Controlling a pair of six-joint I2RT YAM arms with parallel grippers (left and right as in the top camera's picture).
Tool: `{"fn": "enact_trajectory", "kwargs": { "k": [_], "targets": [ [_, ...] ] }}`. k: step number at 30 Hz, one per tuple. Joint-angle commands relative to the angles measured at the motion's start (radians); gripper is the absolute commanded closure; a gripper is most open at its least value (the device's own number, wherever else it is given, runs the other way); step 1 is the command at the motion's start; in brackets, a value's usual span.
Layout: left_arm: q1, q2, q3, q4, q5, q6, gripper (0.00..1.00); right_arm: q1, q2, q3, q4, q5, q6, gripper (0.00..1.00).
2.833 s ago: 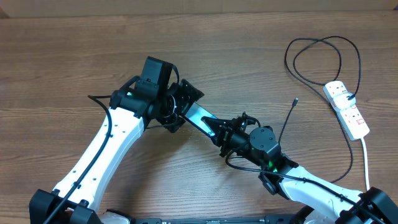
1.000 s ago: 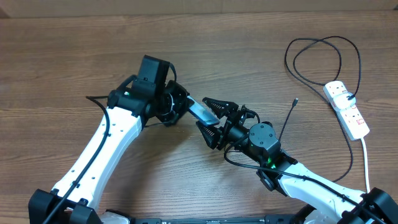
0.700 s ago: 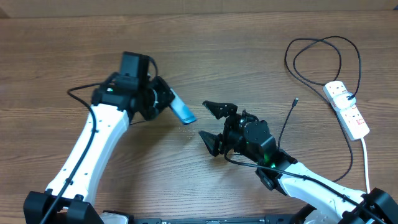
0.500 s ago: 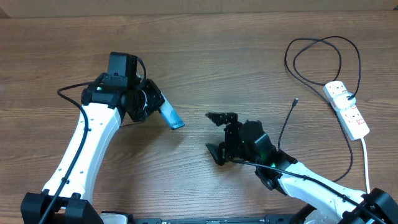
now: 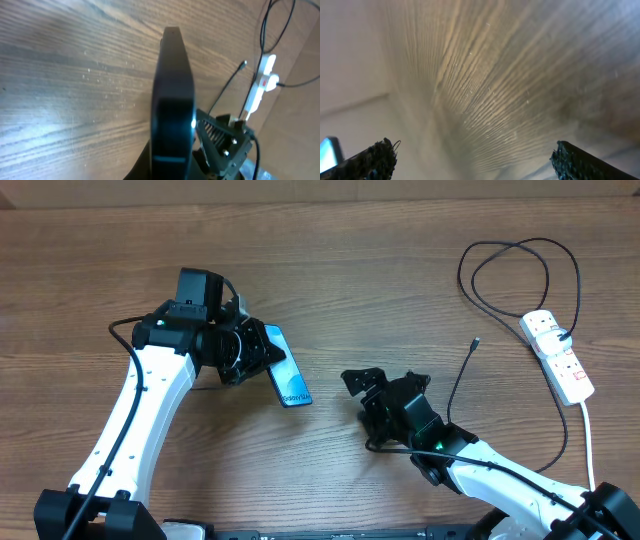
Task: Plug charger to phone and switch on socket
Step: 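Open the right gripper and withdraw it, leaving the phone in the left gripper, then move the right gripper right toward the black charging cable near the power strip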
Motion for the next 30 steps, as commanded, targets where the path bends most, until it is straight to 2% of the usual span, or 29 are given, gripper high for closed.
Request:
{"fn": "enact_trajectory", "kwargs": {
  "k": [1, 6, 12, 14, 19, 23, 30],
  "targets": [
    [-0.003, 0.005, -0.002, -0.023, 0.064, 0.066, 0.96, 0.002, -0.011, 0.013, 0.003, 0.044, -0.266, 0.00],
    [-0.023, 0.007, -0.002, -0.045, 0.114, 0.131, 0.96, -0.004, -0.021, 0.013, 0.003, 0.041, -0.325, 0.00],
    [-0.076, 0.038, -0.002, -0.045, 0.107, 0.139, 0.96, -0.076, -0.119, 0.016, -0.045, -0.031, -0.413, 0.00],
    [-0.087, 0.063, -0.002, -0.041, 0.108, 0.139, 0.96, -0.108, -0.163, 0.023, -0.111, -0.039, -0.421, 0.00],
    [-0.091, 0.138, -0.002, -0.010, 0.138, 0.139, 0.96, -0.158, -0.301, 0.068, -0.290, -0.036, -0.560, 0.00],
    [-0.091, 0.176, -0.002, 0.031, 0.209, 0.138, 0.96, -0.161, -0.422, 0.113, -0.407, -0.017, -0.577, 0.00],
    [-0.090, 0.181, -0.002, 0.064, 0.278, 0.138, 0.96, -0.161, -0.551, 0.169, -0.746, 0.217, -0.564, 0.00]
  ]
}}
